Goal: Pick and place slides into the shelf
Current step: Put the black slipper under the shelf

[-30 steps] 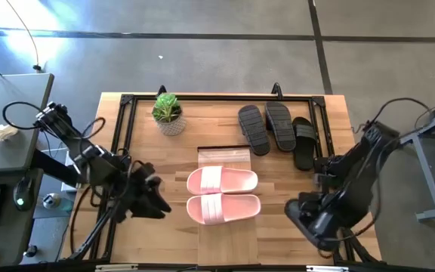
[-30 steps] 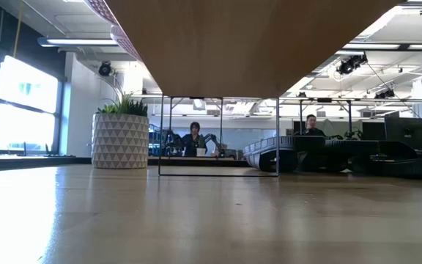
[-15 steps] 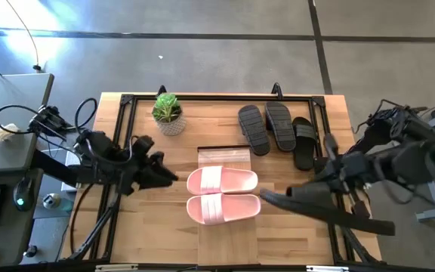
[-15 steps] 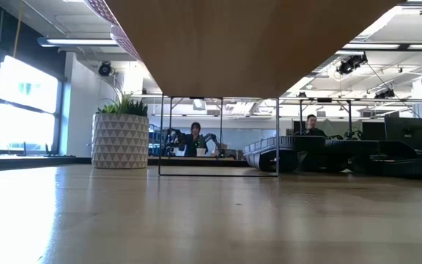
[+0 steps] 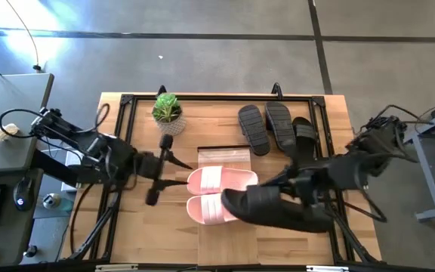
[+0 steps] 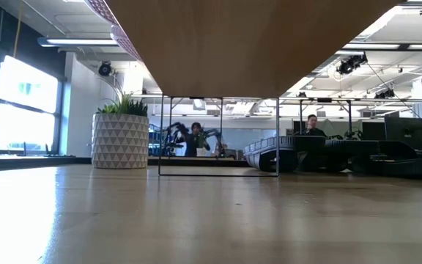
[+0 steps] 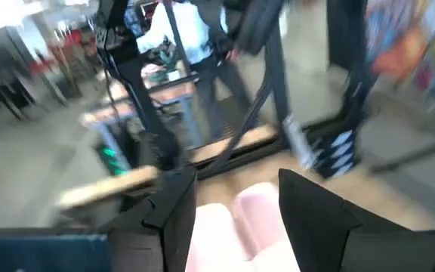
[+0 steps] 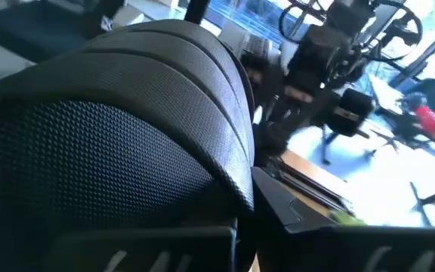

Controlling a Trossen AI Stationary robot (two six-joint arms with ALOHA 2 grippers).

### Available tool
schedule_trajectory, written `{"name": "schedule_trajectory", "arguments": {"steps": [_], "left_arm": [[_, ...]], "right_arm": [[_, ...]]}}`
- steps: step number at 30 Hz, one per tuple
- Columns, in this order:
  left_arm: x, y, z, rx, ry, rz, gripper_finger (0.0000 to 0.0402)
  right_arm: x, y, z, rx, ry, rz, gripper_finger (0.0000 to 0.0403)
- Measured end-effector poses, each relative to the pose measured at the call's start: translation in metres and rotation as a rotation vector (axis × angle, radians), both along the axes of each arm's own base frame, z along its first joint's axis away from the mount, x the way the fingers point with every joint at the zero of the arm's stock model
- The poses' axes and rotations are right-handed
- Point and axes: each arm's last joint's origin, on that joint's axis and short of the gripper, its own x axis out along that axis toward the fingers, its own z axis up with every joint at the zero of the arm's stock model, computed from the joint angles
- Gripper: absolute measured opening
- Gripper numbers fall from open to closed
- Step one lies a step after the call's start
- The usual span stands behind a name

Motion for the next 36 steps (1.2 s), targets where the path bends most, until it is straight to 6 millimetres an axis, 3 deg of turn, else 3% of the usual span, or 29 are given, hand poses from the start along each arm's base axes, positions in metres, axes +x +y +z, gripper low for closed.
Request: {"name": "schedule_trajectory", "arguments": {"steps": [7,13,17,24,36], "left_arm": [[0.018,-0.003,-0.012,0.218,0.024,0.087,0.017],[0.018,-0.003,-0.009,0.241,-0.001,0.085,0.017],[0.017,-0.006,-0.013,0.243,0.037,-0.025,0.017],[0.016,-0.007,-0.014,0.239,0.041,-0.057,0.017],[0.022,-0.011,-0.012,0.194,-0.004,-0.134,0.0163]], "right_arm": [[0.046,-0.01,-0.027,-0.039,0.009,0.063,0.0],[0.071,-0.013,-0.049,-0.097,0.098,0.026,0.0],[0.073,-0.015,-0.048,-0.119,0.084,0.026,0.0],[0.075,-0.017,-0.047,-0.114,0.067,0.019,0.0],[0.1,-0.038,-0.058,-0.1,0.096,-0.003,0.0]]}}
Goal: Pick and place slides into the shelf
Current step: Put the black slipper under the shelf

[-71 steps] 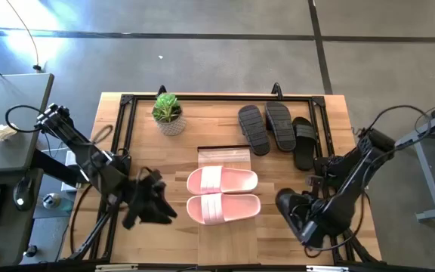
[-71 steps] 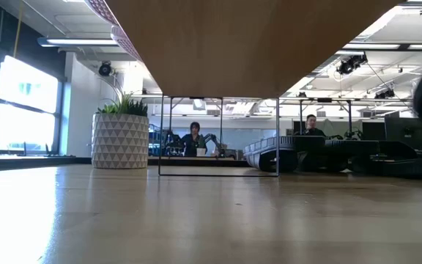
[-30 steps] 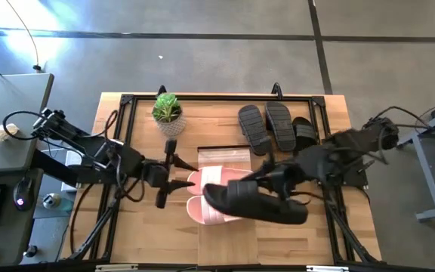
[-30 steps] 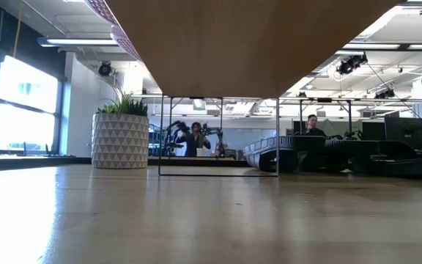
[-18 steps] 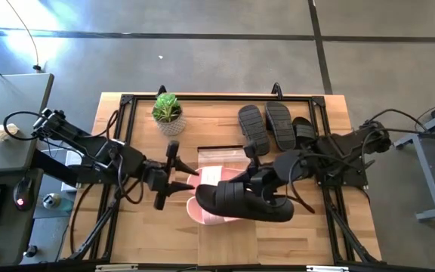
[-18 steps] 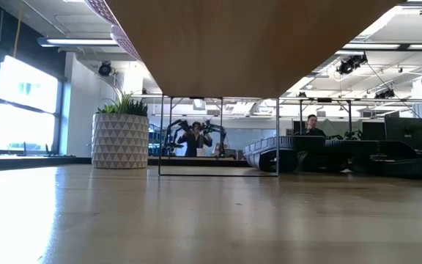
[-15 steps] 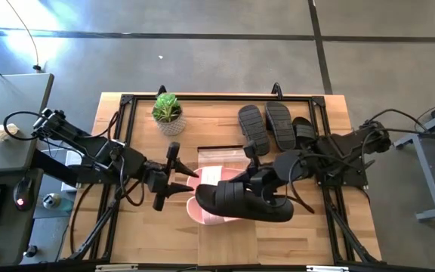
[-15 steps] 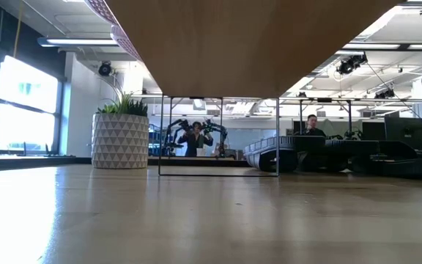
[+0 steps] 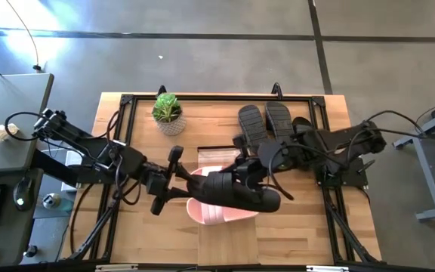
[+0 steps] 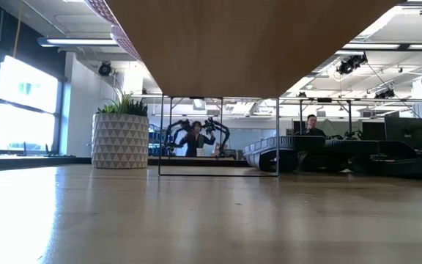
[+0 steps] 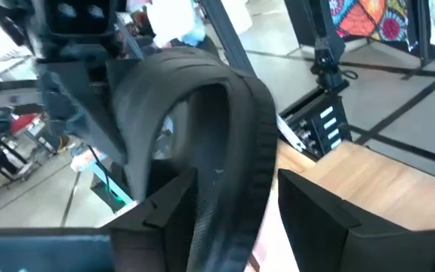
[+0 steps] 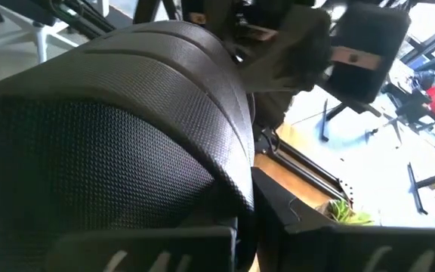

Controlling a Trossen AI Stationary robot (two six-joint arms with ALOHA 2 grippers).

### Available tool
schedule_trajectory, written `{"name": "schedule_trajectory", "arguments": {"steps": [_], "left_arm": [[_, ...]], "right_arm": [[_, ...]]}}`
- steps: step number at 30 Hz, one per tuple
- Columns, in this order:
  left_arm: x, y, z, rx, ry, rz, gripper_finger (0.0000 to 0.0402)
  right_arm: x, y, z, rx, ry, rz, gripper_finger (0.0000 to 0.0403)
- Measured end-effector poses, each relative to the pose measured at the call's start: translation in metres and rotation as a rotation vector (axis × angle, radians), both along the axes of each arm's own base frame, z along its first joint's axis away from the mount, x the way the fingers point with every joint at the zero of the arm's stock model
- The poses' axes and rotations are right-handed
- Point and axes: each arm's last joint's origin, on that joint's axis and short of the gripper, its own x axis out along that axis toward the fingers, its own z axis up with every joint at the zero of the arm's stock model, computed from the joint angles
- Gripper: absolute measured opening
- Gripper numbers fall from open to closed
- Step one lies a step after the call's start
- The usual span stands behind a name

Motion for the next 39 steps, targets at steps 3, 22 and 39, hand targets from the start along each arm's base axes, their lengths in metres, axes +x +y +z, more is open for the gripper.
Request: {"name": "schedule_trajectory", "arguments": {"steps": [3,22,39], "left_arm": [[0.001,0.0,0.0,-0.01,-0.007,0.003,0.0131],[-0.003,-0.005,-0.001,0.12,-0.005,0.099,0.0031],[-0.039,-0.038,-0.003,0.555,0.056,0.537,0.0031]], "right_arm": [[0.002,-0.004,0.0,0.008,-0.001,0.001,0.0],[-0.007,-0.009,0.011,0.161,-0.026,-0.083,0.0043],[-0.093,-0.043,0.068,0.847,-0.123,-0.318,0.0142]]}}
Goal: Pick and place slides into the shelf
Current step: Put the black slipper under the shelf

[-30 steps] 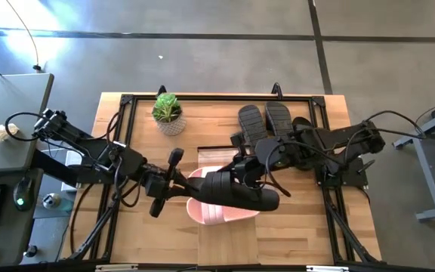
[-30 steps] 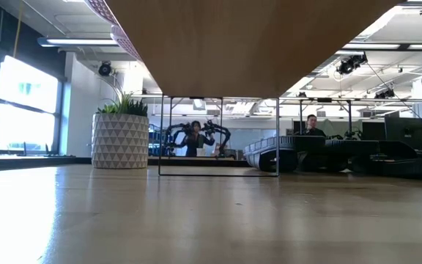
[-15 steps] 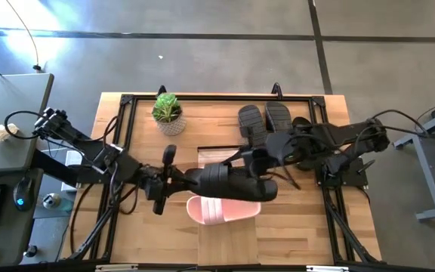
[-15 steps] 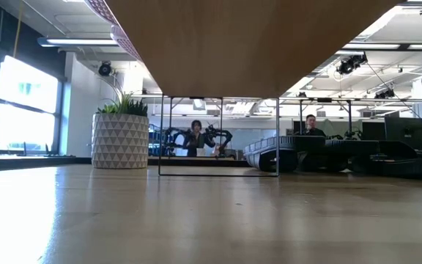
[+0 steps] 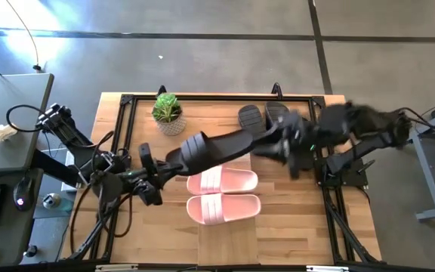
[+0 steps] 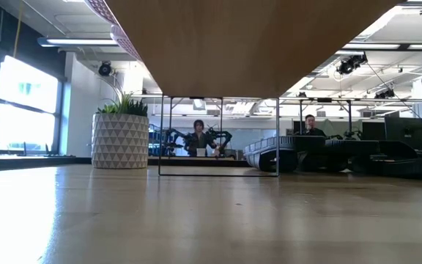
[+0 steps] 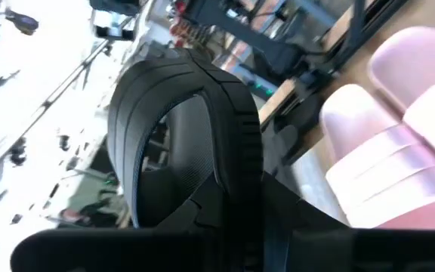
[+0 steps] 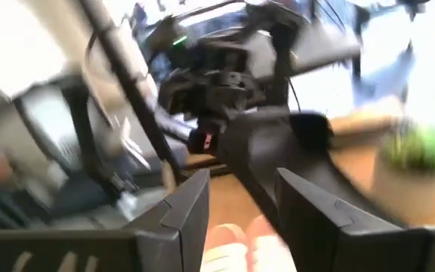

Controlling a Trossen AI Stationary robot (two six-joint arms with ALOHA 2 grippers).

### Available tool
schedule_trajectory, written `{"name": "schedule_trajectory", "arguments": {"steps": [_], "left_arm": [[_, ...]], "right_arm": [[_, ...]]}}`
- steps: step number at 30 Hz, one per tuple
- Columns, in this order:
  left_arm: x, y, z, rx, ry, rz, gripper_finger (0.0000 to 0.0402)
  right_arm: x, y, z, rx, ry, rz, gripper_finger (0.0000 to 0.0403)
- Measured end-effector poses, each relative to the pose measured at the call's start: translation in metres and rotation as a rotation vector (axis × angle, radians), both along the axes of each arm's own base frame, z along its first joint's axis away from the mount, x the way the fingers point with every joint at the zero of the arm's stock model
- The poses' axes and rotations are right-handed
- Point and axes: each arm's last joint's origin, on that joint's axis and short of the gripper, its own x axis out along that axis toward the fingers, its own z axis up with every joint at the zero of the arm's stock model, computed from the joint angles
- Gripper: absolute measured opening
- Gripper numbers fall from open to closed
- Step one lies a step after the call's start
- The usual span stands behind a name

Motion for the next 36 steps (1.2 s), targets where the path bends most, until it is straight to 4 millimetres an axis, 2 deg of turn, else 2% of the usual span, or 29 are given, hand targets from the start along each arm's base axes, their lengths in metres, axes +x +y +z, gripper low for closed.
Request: {"name": "schedule_trajectory", "arguments": {"steps": [8,12,15,21,24,36], "left_arm": [[-0.005,-0.005,0.003,0.153,0.057,0.023,0.0031],[-0.004,-0.005,0.002,0.236,0.1,0.031,0.0031],[-0.002,-0.006,0.001,0.277,0.126,0.031,0.0031],[-0.001,-0.008,-0.001,0.276,0.13,0.024,0.0031],[-0.001,-0.008,-0.002,0.278,0.133,0.024,0.0031],[0.0,-0.008,-0.002,0.276,0.133,0.022,0.0031]], "right_arm": [[-0.058,-0.052,0.01,0.643,0.117,-0.123,0.0159],[-0.064,-0.069,0.001,0.827,0.239,-0.198,0.0171],[-0.049,-0.078,-0.006,0.869,0.288,-0.202,0.0177],[0.001,-0.089,-0.022,0.915,0.379,-0.117,0.0177],[0.019,-0.091,-0.034,0.922,0.447,-0.108,0.0177],[0.036,-0.092,-0.04,0.87,0.42,-0.115,0.0177]]}}
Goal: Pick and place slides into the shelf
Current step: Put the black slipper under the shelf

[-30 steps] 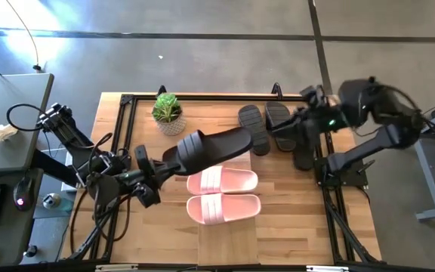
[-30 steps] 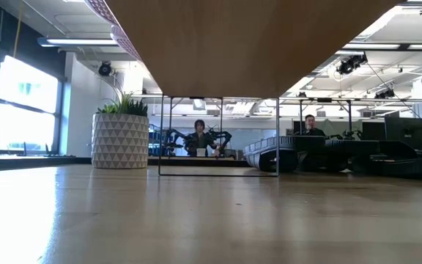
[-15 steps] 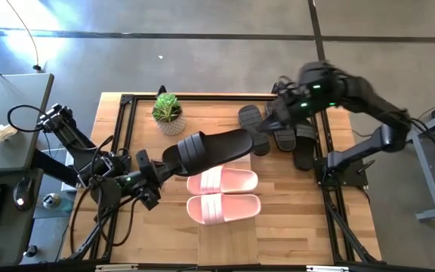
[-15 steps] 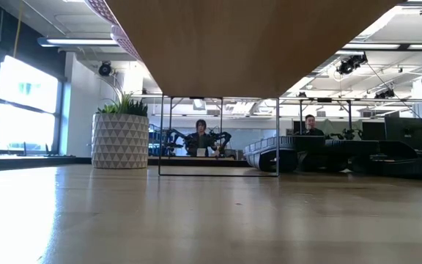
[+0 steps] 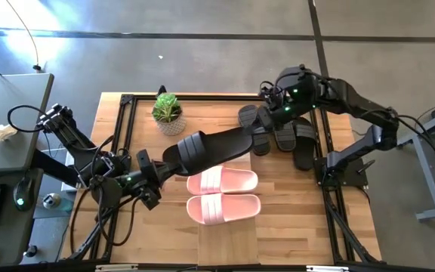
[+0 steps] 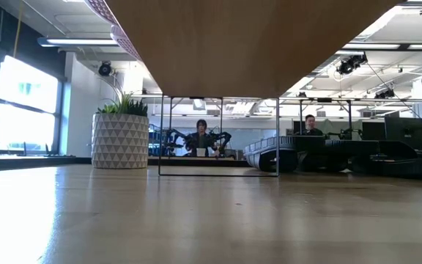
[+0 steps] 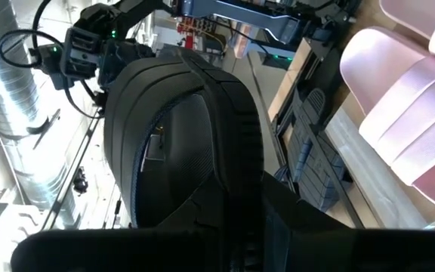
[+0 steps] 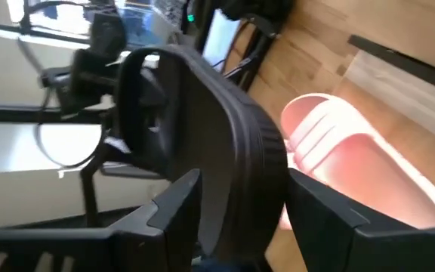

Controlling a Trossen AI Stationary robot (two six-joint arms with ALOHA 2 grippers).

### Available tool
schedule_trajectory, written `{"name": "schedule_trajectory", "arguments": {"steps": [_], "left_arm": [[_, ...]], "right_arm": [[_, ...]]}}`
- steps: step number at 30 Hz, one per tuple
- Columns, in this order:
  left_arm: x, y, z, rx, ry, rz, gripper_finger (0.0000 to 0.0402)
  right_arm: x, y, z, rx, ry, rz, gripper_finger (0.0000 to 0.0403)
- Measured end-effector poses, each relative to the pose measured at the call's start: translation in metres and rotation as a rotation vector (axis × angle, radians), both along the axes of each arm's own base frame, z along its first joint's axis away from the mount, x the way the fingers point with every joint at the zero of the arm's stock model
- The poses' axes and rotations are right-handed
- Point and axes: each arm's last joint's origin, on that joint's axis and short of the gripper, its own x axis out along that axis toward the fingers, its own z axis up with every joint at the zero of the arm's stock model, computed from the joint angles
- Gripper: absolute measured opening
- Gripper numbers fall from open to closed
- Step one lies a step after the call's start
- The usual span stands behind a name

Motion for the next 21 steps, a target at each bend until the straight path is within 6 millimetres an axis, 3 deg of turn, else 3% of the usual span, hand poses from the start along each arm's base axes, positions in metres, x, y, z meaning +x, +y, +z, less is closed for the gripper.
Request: {"name": "schedule_trajectory", "arguments": {"steps": [5,12,21], "left_arm": [[0.0,0.0,0.0,-0.005,-0.001,-0.005,0.0038],[0.0,0.0,0.0,-0.069,-0.036,0.001,0.0056],[0.0,0.001,0.0,-0.232,-0.145,0.052,0.0105]], "right_arm": [[0.014,-0.001,-0.011,-0.022,0.039,0.009,0.015],[0.019,-0.002,-0.014,-0.036,0.042,0.036,0.0041],[-0.002,-0.002,-0.005,-0.142,0.034,-0.024,0.0036]]}}
